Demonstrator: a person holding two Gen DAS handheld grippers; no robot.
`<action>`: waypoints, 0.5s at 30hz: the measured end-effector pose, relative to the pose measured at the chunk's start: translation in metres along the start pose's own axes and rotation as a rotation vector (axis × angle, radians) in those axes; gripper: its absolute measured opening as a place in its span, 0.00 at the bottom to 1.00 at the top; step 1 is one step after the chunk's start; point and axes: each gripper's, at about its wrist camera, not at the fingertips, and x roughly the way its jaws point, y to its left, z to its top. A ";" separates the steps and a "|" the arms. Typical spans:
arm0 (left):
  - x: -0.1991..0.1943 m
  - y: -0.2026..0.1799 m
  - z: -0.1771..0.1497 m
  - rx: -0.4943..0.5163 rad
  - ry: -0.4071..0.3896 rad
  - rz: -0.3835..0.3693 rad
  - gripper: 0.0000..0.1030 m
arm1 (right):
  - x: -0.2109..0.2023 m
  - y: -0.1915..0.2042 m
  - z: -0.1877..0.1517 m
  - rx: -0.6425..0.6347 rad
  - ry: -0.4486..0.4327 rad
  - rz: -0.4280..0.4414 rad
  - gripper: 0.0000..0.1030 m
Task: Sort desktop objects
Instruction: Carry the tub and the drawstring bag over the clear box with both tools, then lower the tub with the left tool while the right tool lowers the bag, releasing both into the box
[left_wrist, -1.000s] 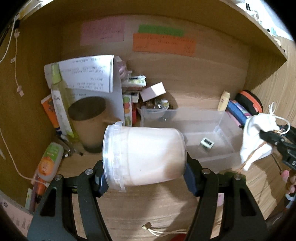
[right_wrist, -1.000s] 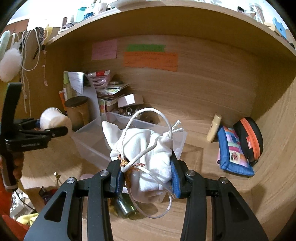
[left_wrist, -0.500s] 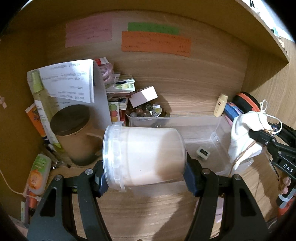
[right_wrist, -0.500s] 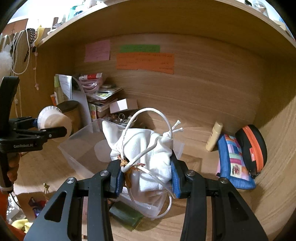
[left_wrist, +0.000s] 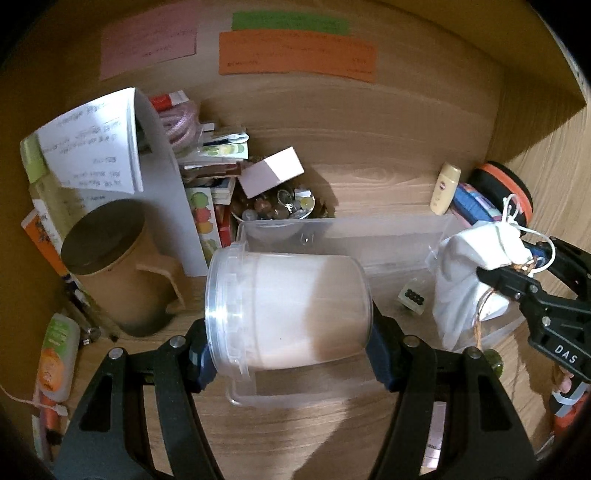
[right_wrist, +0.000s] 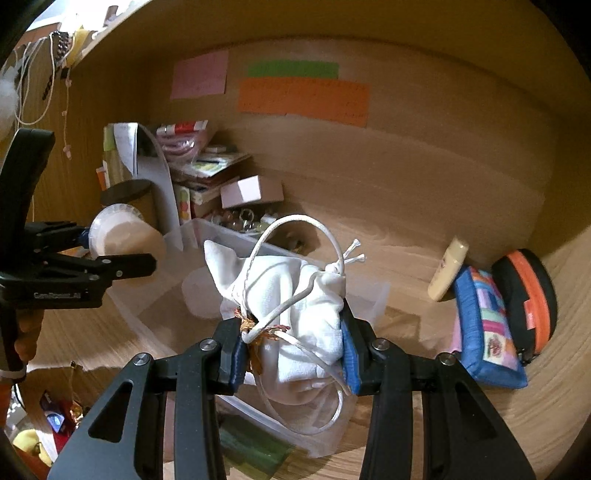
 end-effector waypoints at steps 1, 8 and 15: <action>0.001 -0.001 0.000 0.001 0.001 -0.004 0.63 | 0.003 0.001 0.000 0.000 0.006 0.004 0.36; 0.017 -0.008 -0.005 0.019 0.042 -0.016 0.63 | 0.016 0.005 -0.006 0.002 0.042 0.031 0.36; 0.027 -0.017 -0.012 0.043 0.065 -0.025 0.63 | 0.028 0.009 -0.009 0.004 0.061 0.050 0.37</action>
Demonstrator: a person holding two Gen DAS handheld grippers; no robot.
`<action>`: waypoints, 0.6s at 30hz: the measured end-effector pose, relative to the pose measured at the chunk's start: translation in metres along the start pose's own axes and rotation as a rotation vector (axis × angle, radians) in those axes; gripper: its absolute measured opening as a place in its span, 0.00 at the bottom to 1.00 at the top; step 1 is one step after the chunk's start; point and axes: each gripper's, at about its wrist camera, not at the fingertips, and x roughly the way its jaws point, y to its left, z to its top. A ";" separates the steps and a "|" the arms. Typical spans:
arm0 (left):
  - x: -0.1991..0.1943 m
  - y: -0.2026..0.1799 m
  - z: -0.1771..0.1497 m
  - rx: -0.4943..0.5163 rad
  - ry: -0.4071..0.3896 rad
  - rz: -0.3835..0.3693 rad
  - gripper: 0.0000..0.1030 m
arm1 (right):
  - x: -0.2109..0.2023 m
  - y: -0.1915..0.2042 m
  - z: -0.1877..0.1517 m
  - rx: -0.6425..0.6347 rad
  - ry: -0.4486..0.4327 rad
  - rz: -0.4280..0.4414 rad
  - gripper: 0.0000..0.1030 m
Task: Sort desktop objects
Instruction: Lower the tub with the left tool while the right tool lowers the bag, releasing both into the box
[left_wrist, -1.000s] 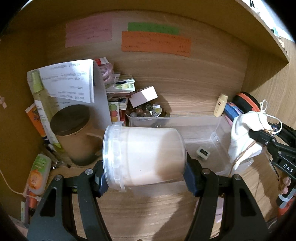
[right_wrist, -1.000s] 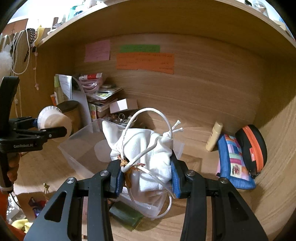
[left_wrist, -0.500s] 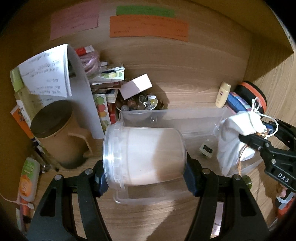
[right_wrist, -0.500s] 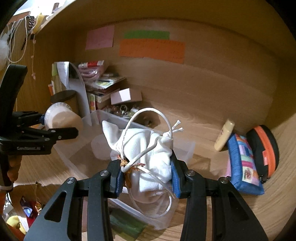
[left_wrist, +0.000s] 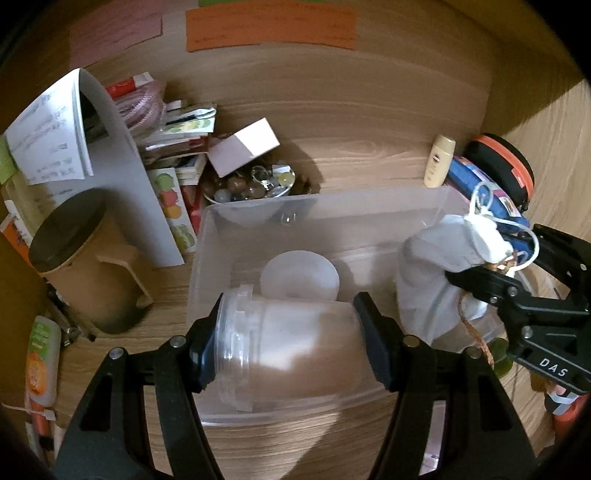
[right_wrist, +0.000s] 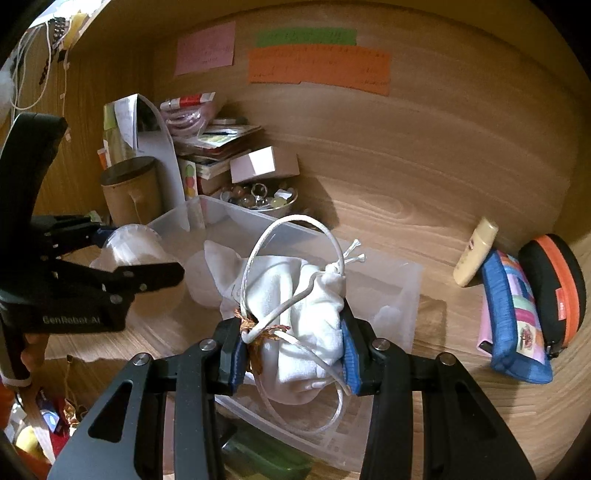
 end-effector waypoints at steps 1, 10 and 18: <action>0.001 -0.001 0.000 0.003 0.002 -0.002 0.63 | 0.001 0.000 0.000 0.001 0.003 0.002 0.37; 0.015 -0.002 -0.003 0.011 0.037 0.003 0.63 | 0.015 0.003 -0.004 0.007 0.056 0.028 0.37; 0.018 -0.003 -0.003 0.011 0.029 -0.010 0.63 | 0.019 0.004 -0.006 0.005 0.064 0.034 0.40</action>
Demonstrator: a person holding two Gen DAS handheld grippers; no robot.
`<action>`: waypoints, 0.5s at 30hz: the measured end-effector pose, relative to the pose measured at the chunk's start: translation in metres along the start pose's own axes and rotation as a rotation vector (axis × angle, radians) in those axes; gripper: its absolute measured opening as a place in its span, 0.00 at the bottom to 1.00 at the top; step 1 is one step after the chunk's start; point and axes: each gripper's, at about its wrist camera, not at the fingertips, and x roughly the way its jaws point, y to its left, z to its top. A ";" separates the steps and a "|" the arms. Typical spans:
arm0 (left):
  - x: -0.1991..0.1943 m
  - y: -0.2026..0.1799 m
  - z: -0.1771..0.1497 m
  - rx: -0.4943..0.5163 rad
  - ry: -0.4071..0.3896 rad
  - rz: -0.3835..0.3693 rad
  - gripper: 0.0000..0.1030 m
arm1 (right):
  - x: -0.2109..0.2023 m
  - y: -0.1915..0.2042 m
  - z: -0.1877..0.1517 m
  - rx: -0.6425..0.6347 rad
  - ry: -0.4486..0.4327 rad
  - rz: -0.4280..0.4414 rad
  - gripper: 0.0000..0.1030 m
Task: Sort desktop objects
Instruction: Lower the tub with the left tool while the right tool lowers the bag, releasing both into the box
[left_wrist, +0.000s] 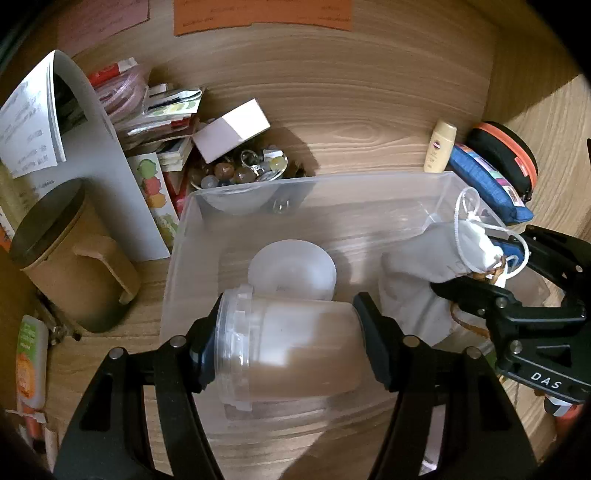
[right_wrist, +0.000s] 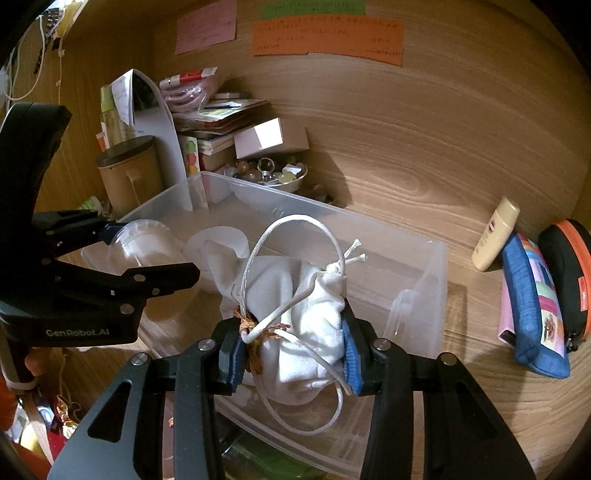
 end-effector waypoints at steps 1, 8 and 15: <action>0.000 0.000 0.000 0.002 -0.003 0.000 0.63 | 0.000 0.000 0.000 0.002 0.000 0.001 0.41; -0.001 -0.001 0.000 0.010 -0.023 -0.003 0.65 | 0.000 -0.005 -0.001 0.014 -0.005 0.002 0.47; -0.001 -0.001 -0.001 0.012 -0.028 -0.003 0.65 | -0.003 -0.006 -0.001 0.006 -0.016 0.005 0.71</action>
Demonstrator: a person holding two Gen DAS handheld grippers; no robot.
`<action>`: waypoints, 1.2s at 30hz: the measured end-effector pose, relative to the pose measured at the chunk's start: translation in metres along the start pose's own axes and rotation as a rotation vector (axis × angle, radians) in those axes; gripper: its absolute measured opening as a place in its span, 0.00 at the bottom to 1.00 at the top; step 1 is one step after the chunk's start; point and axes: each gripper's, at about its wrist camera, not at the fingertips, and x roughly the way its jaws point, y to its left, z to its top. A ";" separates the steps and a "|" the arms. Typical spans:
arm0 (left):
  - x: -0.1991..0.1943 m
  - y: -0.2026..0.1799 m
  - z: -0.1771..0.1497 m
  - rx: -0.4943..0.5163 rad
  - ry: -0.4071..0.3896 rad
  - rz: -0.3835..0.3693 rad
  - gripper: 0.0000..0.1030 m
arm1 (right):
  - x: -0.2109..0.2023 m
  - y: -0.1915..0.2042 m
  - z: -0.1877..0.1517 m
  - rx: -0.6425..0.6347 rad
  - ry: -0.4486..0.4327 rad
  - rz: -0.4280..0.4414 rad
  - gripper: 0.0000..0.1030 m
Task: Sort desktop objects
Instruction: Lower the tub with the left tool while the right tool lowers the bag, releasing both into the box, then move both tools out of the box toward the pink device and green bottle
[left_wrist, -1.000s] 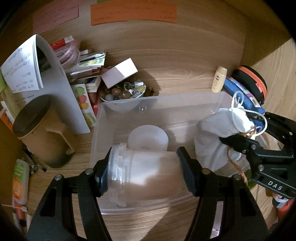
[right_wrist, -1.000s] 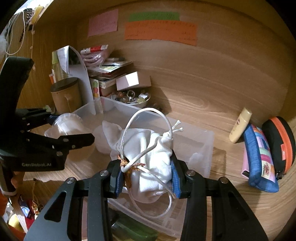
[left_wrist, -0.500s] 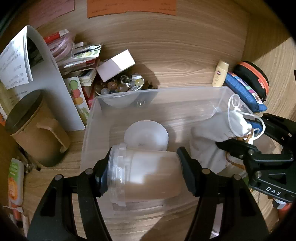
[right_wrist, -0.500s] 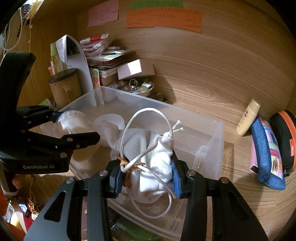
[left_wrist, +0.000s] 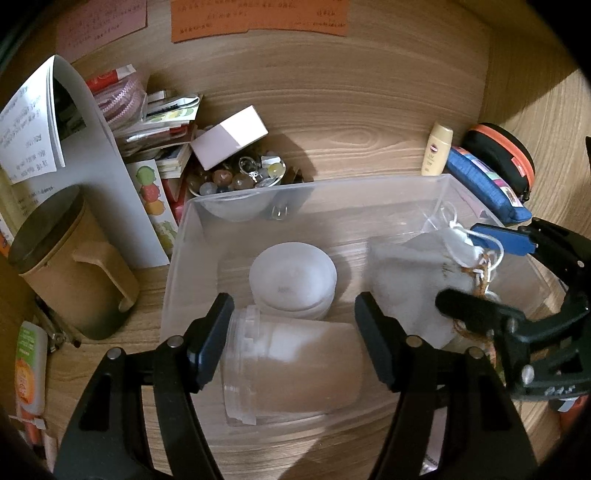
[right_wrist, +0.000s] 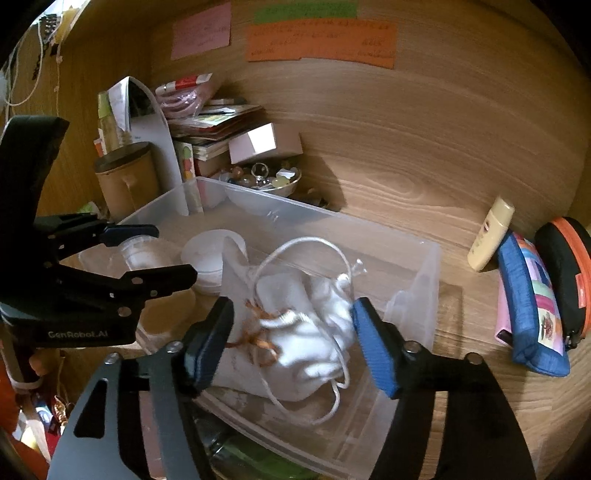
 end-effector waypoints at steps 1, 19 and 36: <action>0.000 0.000 0.000 0.000 -0.001 0.001 0.65 | 0.000 0.001 0.000 -0.002 0.003 0.001 0.72; -0.034 -0.011 0.000 0.045 -0.082 0.104 0.93 | -0.024 0.000 0.003 -0.018 -0.058 -0.029 0.89; -0.082 0.001 -0.011 -0.018 -0.128 0.169 0.97 | -0.080 -0.011 -0.004 0.024 -0.151 -0.118 1.00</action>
